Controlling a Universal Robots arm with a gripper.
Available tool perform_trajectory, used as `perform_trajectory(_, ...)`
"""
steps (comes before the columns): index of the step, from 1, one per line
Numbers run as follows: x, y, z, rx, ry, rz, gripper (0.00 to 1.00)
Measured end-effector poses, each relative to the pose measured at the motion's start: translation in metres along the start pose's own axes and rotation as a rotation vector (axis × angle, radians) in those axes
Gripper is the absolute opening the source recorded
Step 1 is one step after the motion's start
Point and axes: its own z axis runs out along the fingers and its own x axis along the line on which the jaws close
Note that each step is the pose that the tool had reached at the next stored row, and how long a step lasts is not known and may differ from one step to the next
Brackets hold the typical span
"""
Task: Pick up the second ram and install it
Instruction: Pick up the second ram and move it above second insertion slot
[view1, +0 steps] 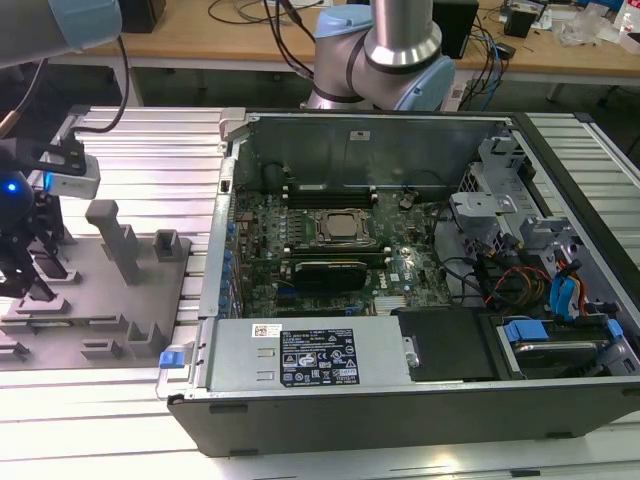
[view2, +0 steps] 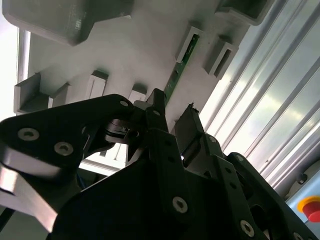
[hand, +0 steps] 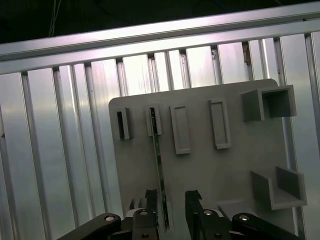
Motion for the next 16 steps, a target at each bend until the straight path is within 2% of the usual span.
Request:
perform_trajectory(6,0.0001,0.0,0.0103,0.0,0.0,-0.001,0.36)
perform_trajectory(16,0.0008,-0.0002,0.0206,0.0,0.0,-0.001,0.36)
